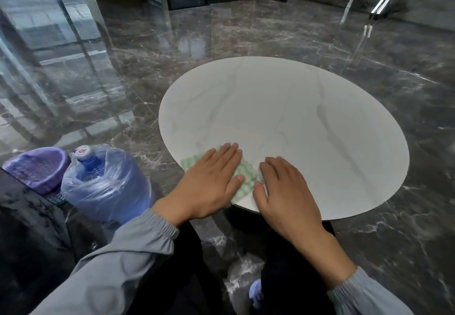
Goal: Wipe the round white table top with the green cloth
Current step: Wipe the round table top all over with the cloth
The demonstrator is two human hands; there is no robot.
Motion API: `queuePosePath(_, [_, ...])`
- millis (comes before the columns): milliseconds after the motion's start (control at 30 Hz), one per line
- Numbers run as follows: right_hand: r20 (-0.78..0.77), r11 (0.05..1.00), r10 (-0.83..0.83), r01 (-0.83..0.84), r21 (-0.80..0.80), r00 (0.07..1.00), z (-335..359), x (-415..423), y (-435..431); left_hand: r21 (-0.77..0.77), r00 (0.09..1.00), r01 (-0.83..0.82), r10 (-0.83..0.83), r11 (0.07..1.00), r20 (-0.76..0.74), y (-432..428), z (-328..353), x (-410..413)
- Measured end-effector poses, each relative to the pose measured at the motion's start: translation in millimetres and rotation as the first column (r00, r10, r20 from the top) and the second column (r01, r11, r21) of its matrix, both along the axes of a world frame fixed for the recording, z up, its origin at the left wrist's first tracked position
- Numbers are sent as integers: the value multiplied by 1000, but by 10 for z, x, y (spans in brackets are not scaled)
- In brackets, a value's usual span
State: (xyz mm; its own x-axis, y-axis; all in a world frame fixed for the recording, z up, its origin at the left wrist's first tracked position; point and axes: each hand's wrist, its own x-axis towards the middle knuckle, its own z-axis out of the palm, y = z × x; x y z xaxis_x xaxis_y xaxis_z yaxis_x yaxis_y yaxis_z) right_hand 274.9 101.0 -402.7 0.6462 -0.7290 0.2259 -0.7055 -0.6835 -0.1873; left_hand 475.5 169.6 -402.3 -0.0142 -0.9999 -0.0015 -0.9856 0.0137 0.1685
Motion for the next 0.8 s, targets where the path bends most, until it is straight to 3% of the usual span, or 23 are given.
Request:
queuePosePath(433, [6,1000,5,-5,11,1000,-31,-30,-21,77,976,-219,220,973,-1,-719,126,1111])
queuePosePath(567, [17,1000,11,-10,-15,1000,-42,-25,-12,97,995,-100,101,990,-11,-477,138,719])
queuePosePath(700, [7,1000,9,-9,-19,1000,-37,-19,-17,8,997,73,-73,997,12,-50,50,107])
queuePosePath(800, [1,1000,14,-14,-14,1000,-27,-16,-20,6,993,118,-118,993,-15,-12,42,73])
